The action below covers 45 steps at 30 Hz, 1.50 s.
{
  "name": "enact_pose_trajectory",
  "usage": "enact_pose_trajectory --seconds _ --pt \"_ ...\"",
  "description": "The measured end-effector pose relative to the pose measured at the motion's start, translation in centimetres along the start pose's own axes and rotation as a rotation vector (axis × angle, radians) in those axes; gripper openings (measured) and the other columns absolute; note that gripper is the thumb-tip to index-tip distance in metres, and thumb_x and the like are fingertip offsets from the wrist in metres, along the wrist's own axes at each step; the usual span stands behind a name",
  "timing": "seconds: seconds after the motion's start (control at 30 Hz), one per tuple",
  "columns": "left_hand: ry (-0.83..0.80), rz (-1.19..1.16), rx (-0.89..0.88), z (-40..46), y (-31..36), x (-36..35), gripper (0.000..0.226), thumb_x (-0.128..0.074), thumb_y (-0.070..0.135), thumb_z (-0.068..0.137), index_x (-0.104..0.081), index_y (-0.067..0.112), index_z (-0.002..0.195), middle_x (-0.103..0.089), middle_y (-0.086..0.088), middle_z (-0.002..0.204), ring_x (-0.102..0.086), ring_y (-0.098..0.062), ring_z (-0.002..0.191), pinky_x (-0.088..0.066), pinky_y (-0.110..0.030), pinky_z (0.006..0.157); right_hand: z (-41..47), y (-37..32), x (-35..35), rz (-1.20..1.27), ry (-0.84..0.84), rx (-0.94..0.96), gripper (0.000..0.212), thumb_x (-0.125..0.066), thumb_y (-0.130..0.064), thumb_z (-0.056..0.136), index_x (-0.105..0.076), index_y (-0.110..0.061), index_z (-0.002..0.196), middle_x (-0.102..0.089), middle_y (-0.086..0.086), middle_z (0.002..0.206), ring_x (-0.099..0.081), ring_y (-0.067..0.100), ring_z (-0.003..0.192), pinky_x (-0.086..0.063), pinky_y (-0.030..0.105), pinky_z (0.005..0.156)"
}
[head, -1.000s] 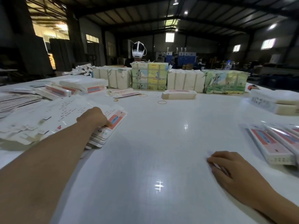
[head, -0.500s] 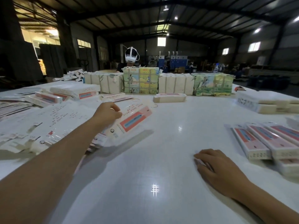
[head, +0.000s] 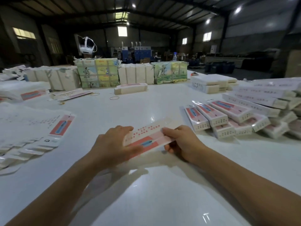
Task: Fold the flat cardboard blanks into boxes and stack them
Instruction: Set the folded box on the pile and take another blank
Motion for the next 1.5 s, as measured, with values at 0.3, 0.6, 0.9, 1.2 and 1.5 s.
enact_pose_trajectory --seconds 0.3,0.6,0.9,1.2,1.5 --pt "0.302 0.169 -0.11 -0.8 2.2 0.5 0.094 -0.061 0.072 0.067 -0.029 0.026 0.142 -0.049 0.006 0.123 -0.048 -0.009 0.087 -0.045 -0.019 0.069 -2.0 -3.7 0.8 -0.407 0.151 0.486 0.053 -0.044 -0.047 0.092 -0.014 -0.059 0.134 -0.055 -0.009 0.105 -0.063 0.002 0.073 -0.048 0.013 0.054" --pt "0.448 0.222 -0.078 -1.8 1.9 2.4 0.09 -0.063 0.068 0.068 -0.034 0.022 0.14 -0.053 0.001 0.119 -0.047 -0.011 0.089 -0.048 -0.027 0.079 -1.2 -1.1 -1.5 -0.048 -0.149 0.132 0.019 -0.06 -0.028 0.09 -0.07 -0.033 0.105 -0.068 0.001 0.108 -0.061 0.019 0.094 -0.055 0.028 0.064" --pt "0.468 0.299 -0.208 -2.4 3.4 2.5 0.084 -0.083 0.052 0.055 -0.056 0.006 0.12 -0.064 -0.009 0.095 -0.057 -0.018 0.071 -0.051 -0.034 0.062 -1.3 -2.3 -0.5 -0.234 -0.169 0.264 0.025 -0.06 -0.013 0.089 -0.064 -0.022 0.066 -0.07 0.002 0.082 -0.06 0.02 0.081 -0.054 0.03 0.066" --pt "0.329 0.193 -0.184 -1.7 2.3 2.6 0.069 -0.071 0.057 0.069 -0.049 0.025 0.126 -0.061 0.005 0.116 -0.055 -0.013 0.075 -0.044 -0.02 0.064 -2.0 -1.4 -2.1 -0.47 -0.415 0.276 0.037 -0.072 -0.03 0.068 -0.07 -0.034 0.104 -0.069 0.016 0.097 -0.062 0.022 0.081 -0.049 0.031 0.073" --pt "0.155 -0.11 -0.182 -0.9 1.2 1.5 0.067 -0.069 0.062 0.066 -0.046 0.036 0.123 -0.056 0.013 0.114 -0.06 -0.013 0.09 -0.055 -0.027 0.077 -2.4 -3.3 -1.1 -0.476 -0.111 0.537 0.028 -0.066 -0.009 0.086 -0.061 -0.03 0.104 -0.068 0.002 0.073 -0.06 0.011 0.057 -0.051 0.022 0.057"
Point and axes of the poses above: each hand's wrist, its own z-axis towards the middle knuckle, its own x-axis out of the back of the hand, y = z × x, the point moved 8 cm from there along z, towards the middle knuckle
